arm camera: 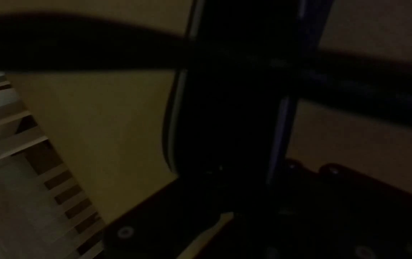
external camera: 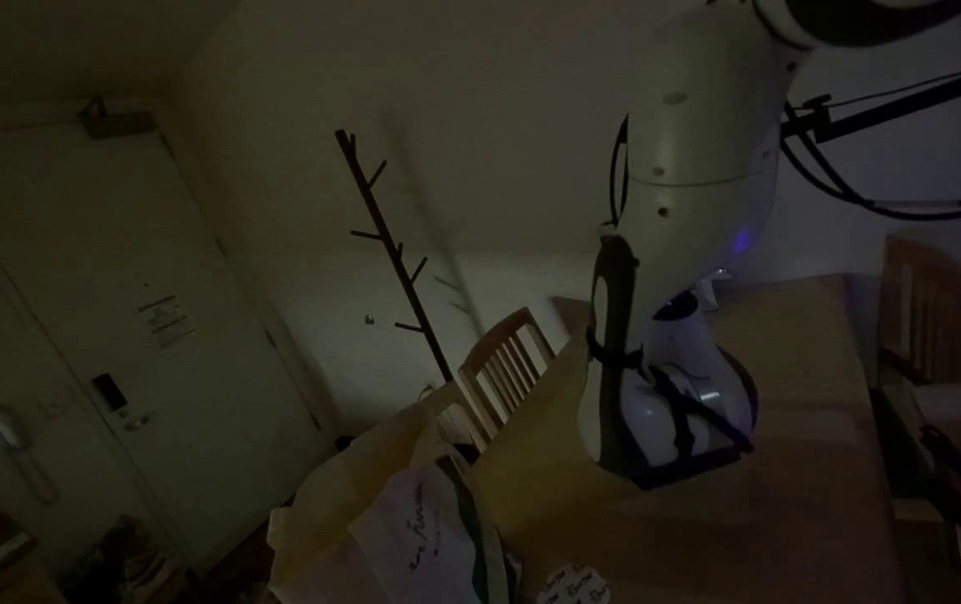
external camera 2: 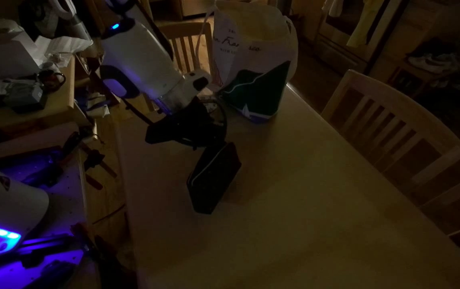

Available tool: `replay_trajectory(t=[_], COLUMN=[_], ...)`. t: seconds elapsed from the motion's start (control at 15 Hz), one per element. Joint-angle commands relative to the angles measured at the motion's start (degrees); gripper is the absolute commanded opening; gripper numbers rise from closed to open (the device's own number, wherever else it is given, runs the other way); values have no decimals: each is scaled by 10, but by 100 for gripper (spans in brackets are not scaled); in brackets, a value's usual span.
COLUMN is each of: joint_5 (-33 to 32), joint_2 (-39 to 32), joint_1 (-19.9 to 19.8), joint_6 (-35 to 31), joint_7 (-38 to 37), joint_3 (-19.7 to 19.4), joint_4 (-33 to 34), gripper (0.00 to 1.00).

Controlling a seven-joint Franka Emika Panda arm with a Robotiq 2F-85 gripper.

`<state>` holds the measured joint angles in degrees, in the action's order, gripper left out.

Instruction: Lay the bag on its side

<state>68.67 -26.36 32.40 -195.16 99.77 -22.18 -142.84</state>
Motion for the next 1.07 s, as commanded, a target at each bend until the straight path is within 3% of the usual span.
replay_trajectory(t=[0.0, 0.6, 0.93, 1.0], joint_5=[5, -4, -27, -118], joint_2=[-24, -110, -70, -67], joint_1=[-17, -10, -68, -83], joint_6=[-7, -3, 62, 59], joint_7=[-43, -104, -100, -194], joint_3=[36, 62, 147, 159], joint_4=[0, 40, 55, 38], gripper=[5, 5, 6, 5])
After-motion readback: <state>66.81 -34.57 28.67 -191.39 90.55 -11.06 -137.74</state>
